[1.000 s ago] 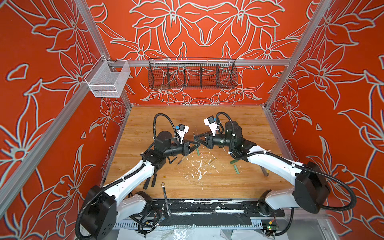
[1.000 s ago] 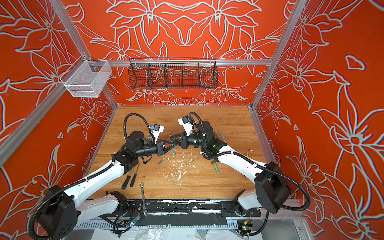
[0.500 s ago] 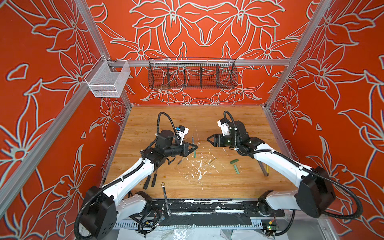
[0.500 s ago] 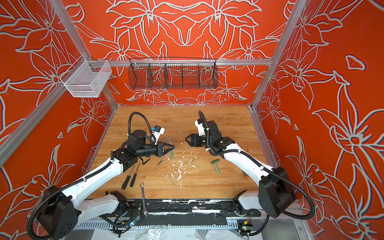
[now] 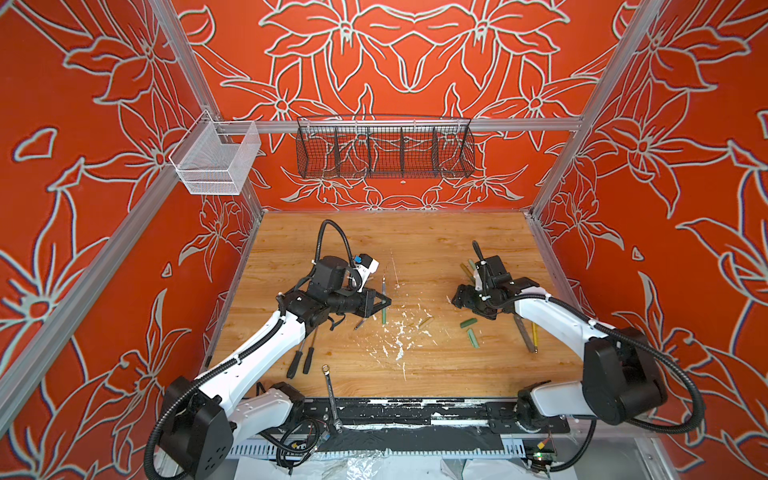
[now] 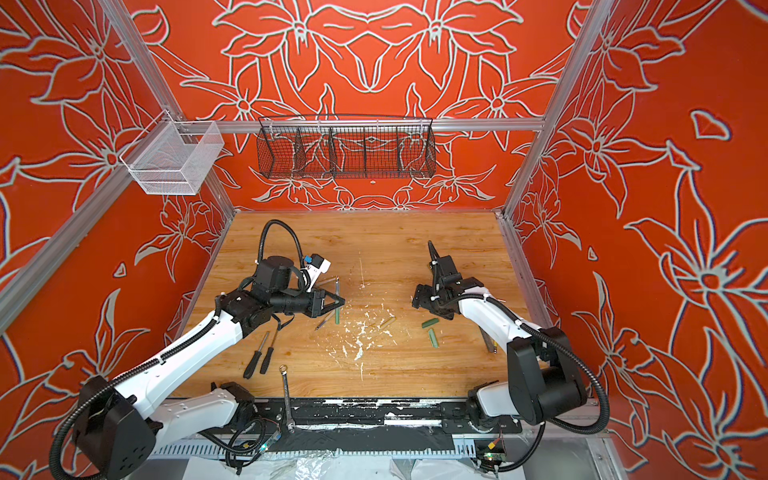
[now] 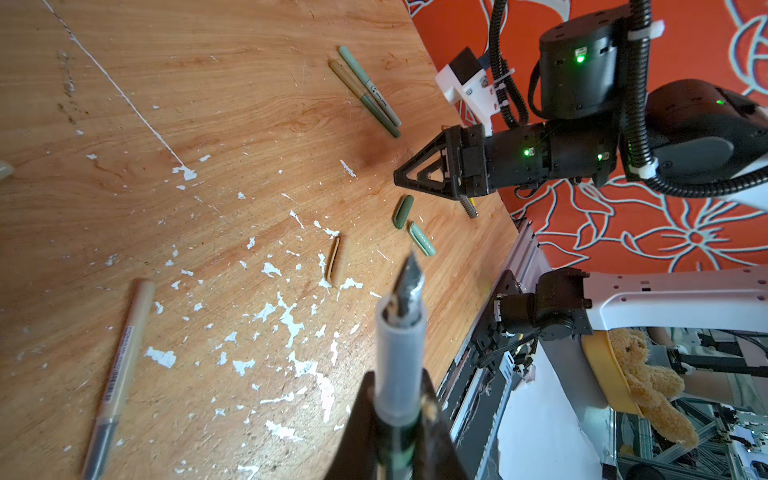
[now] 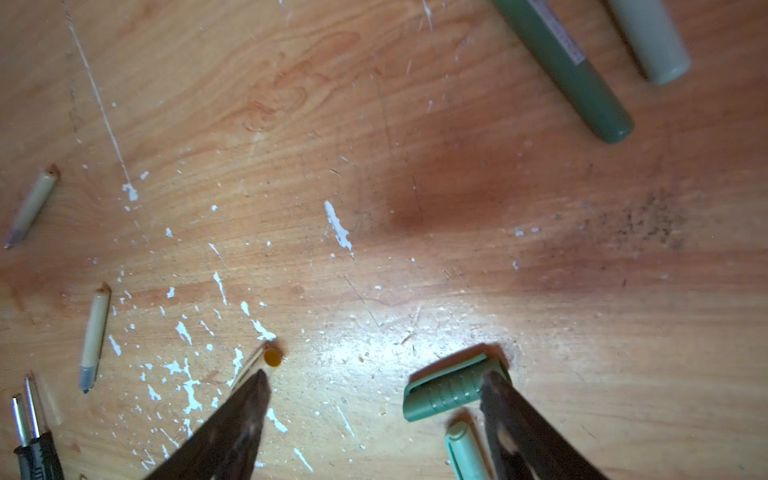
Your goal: Insert the pens into the pen caps
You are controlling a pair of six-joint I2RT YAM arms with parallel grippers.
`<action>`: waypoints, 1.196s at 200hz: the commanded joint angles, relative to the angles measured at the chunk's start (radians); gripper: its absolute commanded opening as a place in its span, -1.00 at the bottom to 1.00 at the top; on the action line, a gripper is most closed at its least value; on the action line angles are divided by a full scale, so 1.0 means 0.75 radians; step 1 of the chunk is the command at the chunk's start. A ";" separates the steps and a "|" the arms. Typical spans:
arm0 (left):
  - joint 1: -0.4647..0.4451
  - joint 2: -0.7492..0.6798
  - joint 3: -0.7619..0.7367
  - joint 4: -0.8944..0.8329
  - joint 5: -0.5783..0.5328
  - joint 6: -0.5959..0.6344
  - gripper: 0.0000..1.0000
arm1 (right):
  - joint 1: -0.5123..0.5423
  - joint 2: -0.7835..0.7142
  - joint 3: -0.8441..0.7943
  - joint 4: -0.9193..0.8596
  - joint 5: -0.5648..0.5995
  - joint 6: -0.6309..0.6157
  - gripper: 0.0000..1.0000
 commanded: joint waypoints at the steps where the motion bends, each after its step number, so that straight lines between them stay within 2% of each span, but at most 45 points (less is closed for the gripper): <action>1: 0.007 -0.007 0.005 0.002 0.032 0.023 -1.00 | -0.004 0.021 -0.043 -0.060 0.038 0.037 0.66; 62: 0.007 0.003 -0.002 0.018 0.035 0.023 -1.00 | -0.005 0.027 -0.084 -0.085 0.064 0.013 0.66; 95: 0.007 -0.013 -0.032 0.045 0.025 0.008 -1.00 | -0.004 0.101 -0.086 -0.030 -0.036 0.003 0.65; 113: 0.008 -0.020 -0.032 0.039 0.018 0.010 -1.00 | -0.003 0.118 -0.095 0.044 -0.123 0.005 0.58; 145: 0.007 -0.038 -0.040 0.034 -0.003 0.013 -1.00 | 0.005 0.149 -0.067 0.067 -0.164 -0.018 0.37; 203: 0.009 -0.056 -0.056 0.051 -0.020 0.012 -1.00 | 0.012 0.223 -0.033 0.014 -0.107 -0.070 -0.21; 239: 0.009 -0.058 -0.059 0.055 -0.020 0.013 -1.00 | 0.012 0.240 -0.027 -0.005 -0.085 -0.094 -0.43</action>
